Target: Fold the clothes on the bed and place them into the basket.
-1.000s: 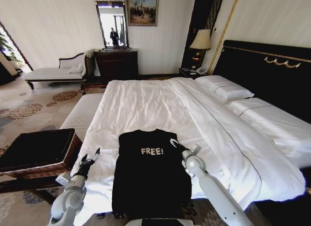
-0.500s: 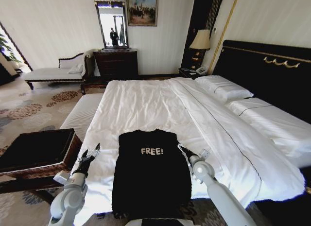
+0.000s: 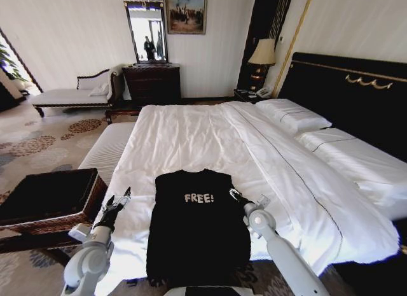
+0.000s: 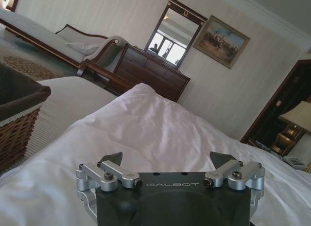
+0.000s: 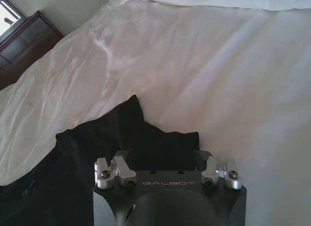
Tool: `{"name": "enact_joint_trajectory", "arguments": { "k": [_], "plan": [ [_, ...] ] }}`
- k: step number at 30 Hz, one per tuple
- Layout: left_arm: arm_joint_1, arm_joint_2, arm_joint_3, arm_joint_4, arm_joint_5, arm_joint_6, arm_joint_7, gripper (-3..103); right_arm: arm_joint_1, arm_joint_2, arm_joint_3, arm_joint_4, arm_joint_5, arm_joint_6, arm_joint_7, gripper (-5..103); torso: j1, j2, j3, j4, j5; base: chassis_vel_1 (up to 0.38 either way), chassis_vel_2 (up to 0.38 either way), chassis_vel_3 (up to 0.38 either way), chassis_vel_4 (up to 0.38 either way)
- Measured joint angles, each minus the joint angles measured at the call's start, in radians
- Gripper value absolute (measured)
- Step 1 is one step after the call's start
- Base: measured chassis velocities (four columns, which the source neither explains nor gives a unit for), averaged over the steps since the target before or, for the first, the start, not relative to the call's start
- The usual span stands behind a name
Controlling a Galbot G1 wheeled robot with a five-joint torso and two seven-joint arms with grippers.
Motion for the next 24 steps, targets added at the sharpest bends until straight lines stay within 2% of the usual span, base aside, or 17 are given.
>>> {"name": "enact_joint_trajectory", "arguments": {
  "k": [2,6,7,9,13,15,17,19,21,23,24],
  "plan": [
    [0.000,0.001,0.000,0.000,0.001,0.000,0.000,100,-0.001,0.000,0.001,-0.004,-0.003,0.004,0.004,68,0.000,0.000,0.000,0.0000,0.0000,0.000,0.000,0.000,0.000],
    [-0.001,0.001,0.003,0.002,0.002,0.000,-0.002,100,-0.009,-0.004,0.002,-0.010,-0.013,0.008,0.009,48,0.000,0.000,0.000,0.0000,0.0000,0.000,0.000,0.000,0.000],
    [-0.001,0.001,0.003,0.002,0.002,0.000,-0.002,100,-0.009,-0.004,0.002,-0.010,-0.013,0.008,0.009,48,0.000,0.000,0.000,0.0000,0.0000,0.000,0.000,0.000,0.000],
    [-0.004,0.002,0.004,0.002,0.002,0.000,-0.004,100,-0.009,-0.006,0.004,-0.017,-0.020,0.010,0.010,38,0.000,0.000,0.000,0.0000,0.0000,0.000,0.000,0.000,0.000],
    [-0.005,0.001,0.005,0.002,0.002,0.000,-0.005,100,-0.006,-0.009,0.007,-0.023,-0.021,0.011,0.011,35,0.000,0.000,0.000,0.0000,0.0000,0.000,0.000,0.000,0.000],
    [-0.005,0.000,0.006,0.002,0.002,0.000,-0.005,100,-0.006,-0.011,0.008,-0.023,-0.021,0.011,0.011,27,0.000,0.000,0.000,0.0000,0.0000,0.000,0.000,0.000,0.000],
    [-0.005,0.000,0.006,0.002,0.002,0.000,-0.005,100,-0.005,-0.012,0.009,-0.024,-0.022,0.012,0.011,27,0.000,0.000,0.000,0.0000,0.0000,0.000,0.000,0.000,0.000],
    [-0.004,-0.002,0.006,0.002,0.003,-0.001,-0.005,100,-0.004,-0.013,0.010,-0.027,-0.022,0.012,0.012,18,0.000,0.000,0.000,0.0000,0.0000,0.000,0.000,0.000,0.000],
    [-0.004,-0.004,0.006,0.002,0.003,-0.001,-0.005,100,-0.003,-0.014,0.011,-0.029,-0.023,0.013,0.012,14,0.000,0.000,0.000,0.0000,0.0000,0.000,0.000,0.000,0.000],
    [-0.003,-0.006,0.006,0.001,0.004,-0.001,-0.005,100,-0.003,-0.015,0.011,-0.029,-0.023,0.013,0.012,14,0.000,0.000,0.000,0.0000,0.0000,0.000,0.000,0.000,0.000],
    [-0.003,-0.008,0.006,0.001,0.005,-0.001,-0.005,100,-0.004,-0.016,0.011,-0.029,-0.023,0.014,0.012,8,0.000,0.000,0.000,0.0000,0.0000,0.000,0.000,0.000,0.000]
  ]
}}
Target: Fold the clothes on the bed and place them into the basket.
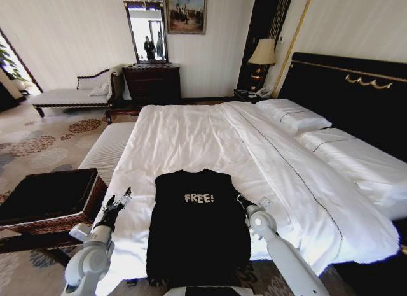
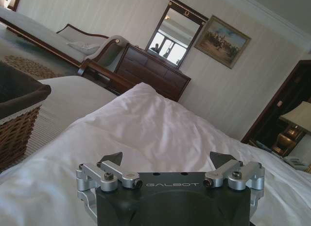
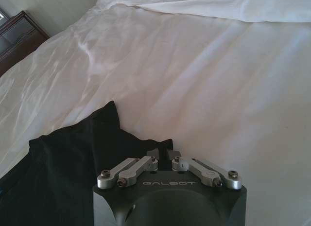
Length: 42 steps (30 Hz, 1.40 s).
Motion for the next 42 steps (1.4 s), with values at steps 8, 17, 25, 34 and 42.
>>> {"name": "enact_joint_trajectory", "arguments": {
  "k": [8,17,25,34,42],
  "plan": [
    [0.006,-0.012,0.002,-0.010,0.004,-0.001,-0.001,100,0.002,-0.015,0.007,-0.001,-0.005,0.006,-0.002,0,0.000,0.000,0.000,0.0000,0.0000,0.000,0.000,0.000,0.000],
    [0.017,-0.029,0.003,-0.023,0.011,-0.002,-0.001,100,0.047,-0.033,0.024,-0.049,-0.036,0.019,-0.033,0,0.000,0.000,0.000,0.0001,0.0001,0.000,0.000,0.000,0.000],
    [0.015,-0.048,0.008,-0.028,0.015,-0.003,-0.001,100,0.088,-0.076,0.041,-0.064,-0.061,0.020,-0.057,0,0.000,0.000,0.000,0.0001,-0.0001,0.000,0.000,0.000,0.000],
    [0.014,-0.058,0.010,-0.029,0.021,-0.004,-0.001,100,0.036,-0.080,0.036,-0.030,-0.021,-0.012,-0.043,-3,0.000,0.000,0.000,-0.0002,0.0001,0.000,0.000,0.000,0.000],
    [0.019,-0.060,0.007,-0.031,0.022,-0.005,-0.001,100,0.038,-0.059,0.006,-0.041,0.003,-0.029,-0.056,28,0.000,0.000,0.000,0.0001,0.0000,0.000,0.000,0.000,0.000]
  ]
}}
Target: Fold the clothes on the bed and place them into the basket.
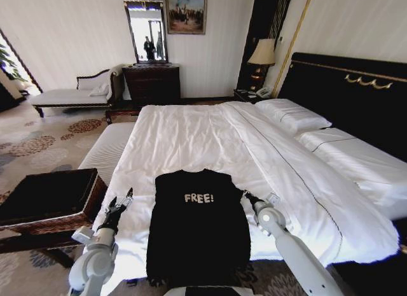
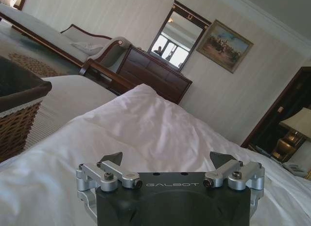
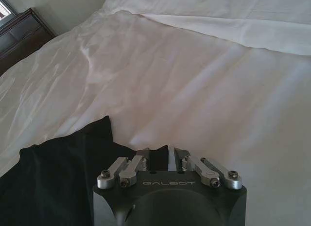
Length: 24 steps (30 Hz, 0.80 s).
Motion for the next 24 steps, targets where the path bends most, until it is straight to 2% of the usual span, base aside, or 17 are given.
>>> {"name": "enact_joint_trajectory", "arguments": {
  "k": [1,3,4,6,7,10,11,13,16,17,19,20,22,23,24],
  "plan": [
    [0.000,0.000,0.000,0.000,0.000,0.000,0.000,100,0.000,0.000,0.000,0.000,0.000,0.000,0.000,28,0.000,0.000,0.000,0.0000,0.0000,0.000,0.000,0.000,0.000],
    [0.002,0.000,-0.001,-0.002,0.000,0.000,0.000,100,0.008,0.004,-0.007,-0.008,-0.001,0.000,-0.002,38,0.000,0.000,0.000,0.0000,0.0000,0.000,0.000,0.000,0.000],
    [0.004,-0.001,-0.002,-0.003,0.000,0.000,0.000,100,0.012,0.006,-0.010,-0.013,-0.002,0.000,-0.003,38,0.000,0.000,0.000,0.0000,0.0000,0.000,0.000,0.000,0.000],
    [0.006,-0.001,-0.003,-0.003,0.000,0.000,0.000,100,0.016,0.010,-0.015,-0.021,-0.009,0.001,-0.004,50,0.000,0.000,0.000,0.0000,0.0000,0.000,0.000,0.000,0.000],
    [0.006,-0.001,-0.003,-0.003,0.000,0.000,0.000,100,0.016,0.010,-0.015,-0.021,-0.009,0.001,-0.004,50,0.000,0.000,0.000,0.0000,0.0000,0.000,0.000,0.000,0.000],
    [0.008,0.000,-0.003,-0.004,0.000,-0.001,-0.001,100,0.017,0.012,-0.018,-0.029,-0.018,0.003,-0.006,65,0.000,0.000,0.000,-0.0001,0.0000,0.000,0.000,0.000,0.000],
    [0.008,0.000,-0.003,-0.005,0.000,-0.001,-0.001,100,0.017,0.012,-0.019,-0.030,-0.019,0.003,-0.006,60,0.000,0.000,0.000,-0.0001,-0.0001,0.000,0.000,0.000,0.000],
    [0.008,0.000,-0.003,-0.005,0.000,-0.001,-0.001,100,0.017,0.011,-0.019,-0.030,-0.020,0.004,-0.006,60,0.000,0.000,0.000,-0.0001,-0.0001,0.000,0.000,0.000,0.000],
    [0.008,0.000,-0.003,-0.006,0.000,-0.001,-0.001,100,0.015,0.008,-0.019,-0.028,-0.021,0.004,-0.006,44,0.000,0.000,0.000,-0.0001,0.0000,0.000,0.000,0.000,0.000],
    [0.008,0.000,-0.003,-0.006,0.000,-0.001,-0.001,100,0.015,0.008,-0.019,-0.028,-0.021,0.004,-0.006,44,0.000,0.000,0.000,-0.0001,0.0000,0.000,0.000,0.000,0.000],
    [0.008,0.000,-0.003,-0.006,0.001,-0.001,-0.002,100,0.015,0.006,-0.019,-0.027,-0.021,0.005,-0.008,33,0.000,0.000,0.000,-0.0001,0.0000,0.000,0.000,0.000,0.000],
    [0.008,0.000,-0.003,-0.006,0.001,-0.001,-0.002,100,0.015,0.006,-0.020,-0.027,-0.022,0.005,-0.009,33,0.000,0.000,0.000,-0.0001,0.0000,0.000,0.000,0.000,0.000],
    [0.008,-0.001,-0.002,-0.006,0.001,-0.001,-0.002,100,0.015,0.008,-0.020,-0.027,-0.023,0.007,-0.011,22,0.000,0.000,0.000,-0.0001,0.0000,0.000,0.000,0.000,0.000],
    [0.008,-0.001,-0.002,-0.006,0.001,-0.001,-0.002,100,0.015,0.008,-0.020,-0.027,-0.023,0.007,-0.011,22,0.000,0.000,0.000,-0.0001,0.0000,0.000,0.000,0.000,0.000],
    [0.008,-0.001,-0.002,-0.006,0.001,-0.001,-0.002,100,0.015,0.009,-0.021,-0.026,-0.025,0.007,-0.012,17,0.000,0.000,0.000,-0.0001,0.0000,0.000,0.000,0.000,0.000]
  ]
}}
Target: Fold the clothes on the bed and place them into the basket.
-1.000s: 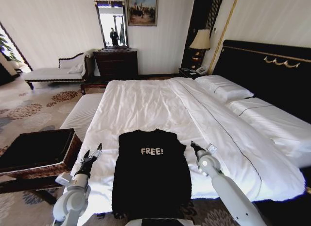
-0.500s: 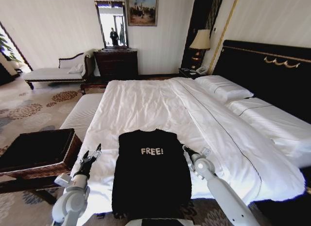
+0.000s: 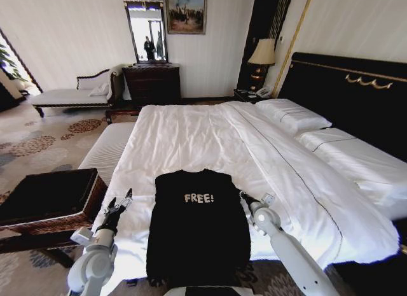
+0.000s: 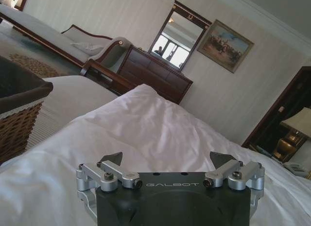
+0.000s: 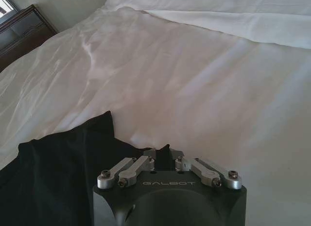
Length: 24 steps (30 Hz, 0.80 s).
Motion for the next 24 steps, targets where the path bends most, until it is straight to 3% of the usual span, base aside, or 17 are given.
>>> {"name": "enact_joint_trajectory", "arguments": {
  "k": [2,4,5,24],
  "plan": [
    [0.000,0.000,0.000,0.000,0.000,0.000,0.000,100,0.000,0.002,-0.003,0.000,-0.006,0.001,-0.002,7,0.000,0.000,0.000,0.0001,0.0000,0.000,0.000,0.000,0.000],
    [0.000,0.000,0.000,0.001,0.000,0.000,0.000,100,0.000,0.002,-0.004,0.000,-0.008,0.001,-0.002,7,0.000,0.000,0.000,0.0000,0.0000,0.000,0.000,0.000,0.000],
    [-0.001,0.000,0.000,0.003,0.000,0.000,0.000,100,0.000,0.003,-0.006,0.000,-0.015,0.002,-0.004,1,0.000,0.000,0.000,0.0000,0.0000,0.000,0.000,0.000,0.000],
    [-0.014,-0.002,0.005,0.022,-0.008,-0.003,0.000,100,0.038,-0.029,0.040,-0.002,-0.088,0.044,-0.026,0,0.000,0.000,0.000,0.0001,0.0000,0.000,0.000,0.000,0.000]
  ]
}}
